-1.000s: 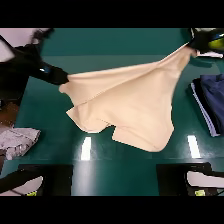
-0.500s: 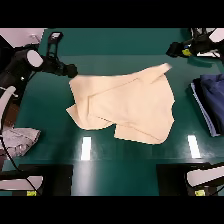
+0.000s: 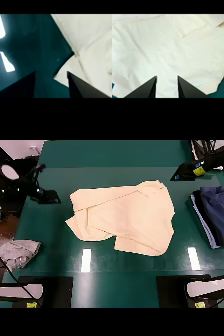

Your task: Fold the shirts.

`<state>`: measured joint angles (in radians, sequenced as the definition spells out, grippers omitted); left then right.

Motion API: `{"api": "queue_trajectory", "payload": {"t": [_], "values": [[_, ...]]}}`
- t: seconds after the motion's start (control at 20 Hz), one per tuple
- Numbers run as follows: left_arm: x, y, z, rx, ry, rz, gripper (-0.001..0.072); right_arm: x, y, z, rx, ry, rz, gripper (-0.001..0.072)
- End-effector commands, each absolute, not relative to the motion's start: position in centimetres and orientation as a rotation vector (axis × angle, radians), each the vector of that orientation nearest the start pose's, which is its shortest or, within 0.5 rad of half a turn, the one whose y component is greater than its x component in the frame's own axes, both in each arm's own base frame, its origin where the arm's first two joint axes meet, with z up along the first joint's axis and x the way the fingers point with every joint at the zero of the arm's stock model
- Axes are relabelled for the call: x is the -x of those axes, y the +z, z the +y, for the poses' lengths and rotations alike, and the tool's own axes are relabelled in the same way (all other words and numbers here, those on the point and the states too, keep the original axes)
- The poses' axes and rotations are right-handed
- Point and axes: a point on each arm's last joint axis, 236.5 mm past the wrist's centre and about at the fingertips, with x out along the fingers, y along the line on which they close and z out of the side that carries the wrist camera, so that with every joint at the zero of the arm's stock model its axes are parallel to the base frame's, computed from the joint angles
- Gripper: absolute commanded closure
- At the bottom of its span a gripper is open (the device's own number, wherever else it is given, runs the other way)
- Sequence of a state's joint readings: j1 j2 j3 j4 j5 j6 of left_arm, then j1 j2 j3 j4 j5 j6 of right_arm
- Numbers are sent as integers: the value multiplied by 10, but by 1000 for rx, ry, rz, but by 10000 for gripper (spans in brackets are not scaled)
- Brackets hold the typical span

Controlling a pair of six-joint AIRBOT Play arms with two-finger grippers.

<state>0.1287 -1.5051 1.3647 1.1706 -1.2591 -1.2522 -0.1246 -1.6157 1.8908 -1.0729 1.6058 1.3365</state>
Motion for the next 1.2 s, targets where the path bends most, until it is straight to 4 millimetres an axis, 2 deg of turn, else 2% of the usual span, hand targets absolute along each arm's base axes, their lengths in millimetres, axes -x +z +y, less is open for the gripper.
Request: {"api": "queue_trajectory", "payload": {"t": [0.0,0.15,0.35,0.55,0.75,0.85,0.9,1.0,1.05,1.15], "values": [[-389,-42,-34,241,-408,1433,240,-425,122,72,-190,557,1306,409],[-387,-62,-53,314,-488,1456,240,-417,121,78,-177,578,1337,409],[-376,-84,-65,317,-541,1530,241,-414,121,79,-184,576,1354,409],[-370,-89,-82,260,-575,1561,242,-412,121,78,-183,577,1360,409],[-342,-86,-91,225,-642,1666,244,-409,120,78,-185,577,1373,409],[-333,-86,-86,198,-644,1707,500,-409,120,75,-192,570,1377,409],[-331,-87,-84,192,-642,1715,531,-409,120,72,-197,563,1376,409],[-327,-86,-84,195,-640,1734,533,-408,120,65,-220,541,1387,409],[-326,-85,-84,199,-639,1740,678,-408,120,60,-236,527,1393,409],[-325,-82,-84,210,-627,1747,684,-402,118,51,-266,497,1396,409]]}}
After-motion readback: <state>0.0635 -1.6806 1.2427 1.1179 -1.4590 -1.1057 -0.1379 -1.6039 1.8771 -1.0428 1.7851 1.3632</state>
